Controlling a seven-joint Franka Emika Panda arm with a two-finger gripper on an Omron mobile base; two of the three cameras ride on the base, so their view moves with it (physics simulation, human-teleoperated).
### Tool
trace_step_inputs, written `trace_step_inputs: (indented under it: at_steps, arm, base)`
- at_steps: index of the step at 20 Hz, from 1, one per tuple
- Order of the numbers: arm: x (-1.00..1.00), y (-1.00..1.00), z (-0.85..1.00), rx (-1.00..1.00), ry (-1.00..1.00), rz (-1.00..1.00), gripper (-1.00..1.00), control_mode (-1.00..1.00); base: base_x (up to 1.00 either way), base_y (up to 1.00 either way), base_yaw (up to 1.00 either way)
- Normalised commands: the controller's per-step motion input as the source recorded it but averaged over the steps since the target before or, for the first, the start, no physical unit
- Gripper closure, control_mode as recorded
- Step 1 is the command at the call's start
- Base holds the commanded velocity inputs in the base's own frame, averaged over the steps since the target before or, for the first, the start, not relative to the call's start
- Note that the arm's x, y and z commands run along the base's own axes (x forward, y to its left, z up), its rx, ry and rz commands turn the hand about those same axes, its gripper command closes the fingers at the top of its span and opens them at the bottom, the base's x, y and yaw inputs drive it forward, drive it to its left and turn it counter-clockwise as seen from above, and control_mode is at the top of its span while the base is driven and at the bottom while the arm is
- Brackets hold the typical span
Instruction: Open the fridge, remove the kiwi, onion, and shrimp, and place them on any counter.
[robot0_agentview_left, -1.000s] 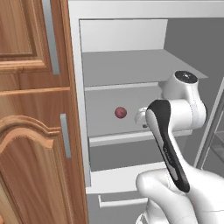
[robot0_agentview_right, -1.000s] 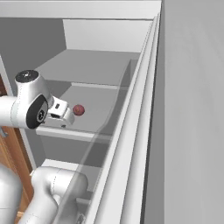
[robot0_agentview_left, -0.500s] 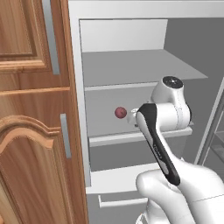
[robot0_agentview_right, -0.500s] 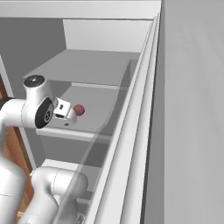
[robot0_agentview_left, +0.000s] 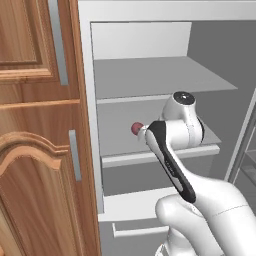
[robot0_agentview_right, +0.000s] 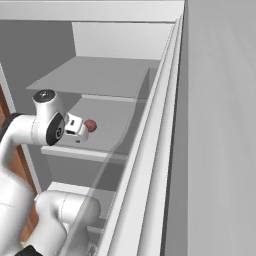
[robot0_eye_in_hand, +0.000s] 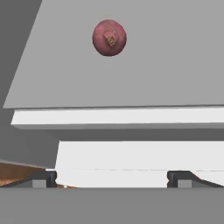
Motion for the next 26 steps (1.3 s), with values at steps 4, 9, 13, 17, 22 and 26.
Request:
trace_step_inputs:
  at_steps: [4,9,13,17,22,26]
  arm:
    - [0.33,0.04,-0.12,0.00,-0.01,0.00,-1.00,-1.00]
    - [0.37,0.00,-0.10,0.00,0.00,0.00,-1.00,-1.00]
    - [0.34,0.00,-0.21,0.00,0.00,0.00,-1.00,-1.00]
    - [0.27,0.00,-0.21,0.00,0.00,0.00,-1.00,-1.00]
    - [0.23,0.00,-0.24,0.00,0.00,0.00,-1.00,-1.00]
    - [0.19,0.00,-0.10,0.00,0.00,0.00,-1.00,-1.00]
  base:
    - [0.00,0.00,0.00]
    - [0.00,0.00,0.00]
    - [0.00,0.00,0.00]
    - [0.00,0.00,0.00]
    - [0.00,0.00,0.00]
    - [0.00,0.00,0.00]
